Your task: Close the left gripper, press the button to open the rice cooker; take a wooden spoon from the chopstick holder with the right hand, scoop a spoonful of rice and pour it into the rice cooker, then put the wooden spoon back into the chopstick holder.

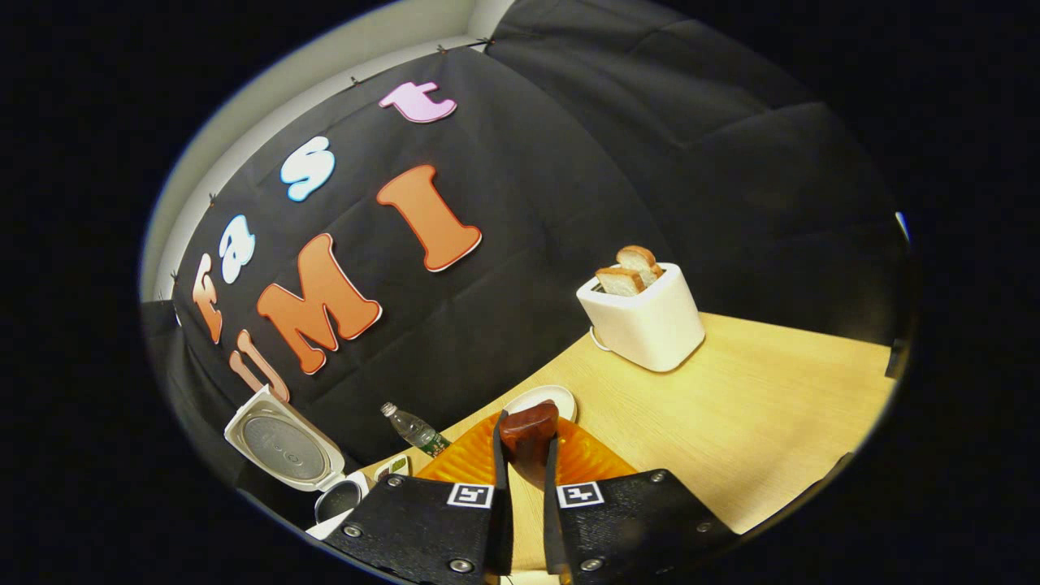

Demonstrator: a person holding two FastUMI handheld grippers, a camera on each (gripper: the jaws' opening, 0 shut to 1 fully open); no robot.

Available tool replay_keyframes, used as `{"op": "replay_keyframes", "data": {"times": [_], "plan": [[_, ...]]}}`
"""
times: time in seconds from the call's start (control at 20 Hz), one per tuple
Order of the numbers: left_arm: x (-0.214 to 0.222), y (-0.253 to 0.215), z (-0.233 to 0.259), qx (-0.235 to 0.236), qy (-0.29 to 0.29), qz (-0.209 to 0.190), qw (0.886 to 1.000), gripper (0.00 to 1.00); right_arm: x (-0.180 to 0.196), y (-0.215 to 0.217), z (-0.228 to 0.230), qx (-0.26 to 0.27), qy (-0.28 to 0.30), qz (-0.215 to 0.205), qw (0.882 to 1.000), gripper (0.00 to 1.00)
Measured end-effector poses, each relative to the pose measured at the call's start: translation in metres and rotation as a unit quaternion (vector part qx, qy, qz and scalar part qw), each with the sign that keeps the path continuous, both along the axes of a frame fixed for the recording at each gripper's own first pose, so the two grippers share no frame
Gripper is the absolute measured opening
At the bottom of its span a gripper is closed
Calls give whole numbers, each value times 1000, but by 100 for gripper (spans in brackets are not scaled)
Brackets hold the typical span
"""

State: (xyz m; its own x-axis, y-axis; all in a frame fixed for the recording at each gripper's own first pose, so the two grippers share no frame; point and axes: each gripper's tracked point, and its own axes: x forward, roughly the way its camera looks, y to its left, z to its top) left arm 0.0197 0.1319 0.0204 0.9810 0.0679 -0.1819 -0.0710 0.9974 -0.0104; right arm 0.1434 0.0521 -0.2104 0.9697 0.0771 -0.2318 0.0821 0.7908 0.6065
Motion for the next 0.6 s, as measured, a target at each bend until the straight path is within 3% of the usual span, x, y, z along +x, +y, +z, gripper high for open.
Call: {"op": "replay_keyframes", "data": {"times": [0.4, 0.6], "plan": [[-6, -9, 1, 7, -2, 9, 1000, 100, 9, -2, -40, 20, 35, 18, 999, 16], [1, -20, 0, 1, -2, 4, 1000, 100, 6, -18, -38, -4, 48, 6, 999, 27]]}}
